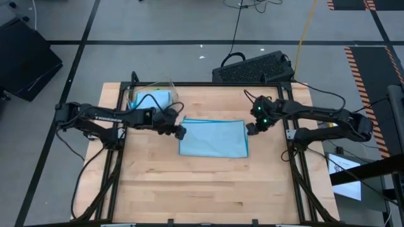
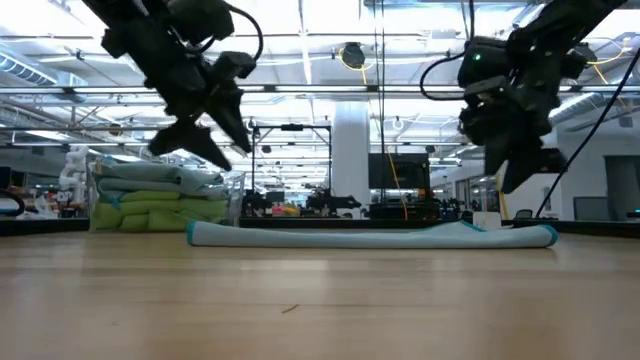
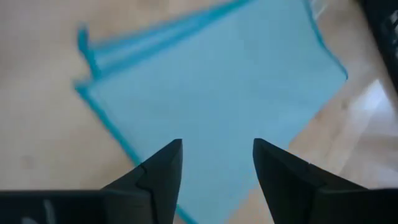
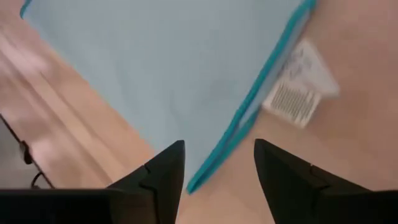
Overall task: Fold microfiber towels
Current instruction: Fold the blue microfiber cloth
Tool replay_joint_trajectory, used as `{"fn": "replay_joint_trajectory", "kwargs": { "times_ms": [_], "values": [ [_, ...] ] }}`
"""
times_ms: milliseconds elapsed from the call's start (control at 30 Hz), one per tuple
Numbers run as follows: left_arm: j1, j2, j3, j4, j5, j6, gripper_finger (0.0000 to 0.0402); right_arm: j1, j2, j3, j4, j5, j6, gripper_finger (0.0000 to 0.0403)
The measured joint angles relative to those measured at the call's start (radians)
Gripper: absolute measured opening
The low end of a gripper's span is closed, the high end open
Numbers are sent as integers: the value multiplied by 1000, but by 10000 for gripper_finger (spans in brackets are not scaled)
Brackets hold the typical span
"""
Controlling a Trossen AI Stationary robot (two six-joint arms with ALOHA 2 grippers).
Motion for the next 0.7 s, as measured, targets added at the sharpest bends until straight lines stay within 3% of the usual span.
{"fn": "replay_joint_trajectory", "kwargs": {
  "times_ms": [167, 400, 700],
  "values": [
    [-100, 12, 0, -97, 21, -234, 200, 70, -65, 0, -42, 3, 131, 187],
    [-190, 51, -2, -130, 21, -605, 200, 126, -100, 0, 48, 54, 261, 187],
    [-194, 181, 0, -41, 90, -786, 201, 128, -92, 0, 94, 79, 270, 187]
  ]
}}
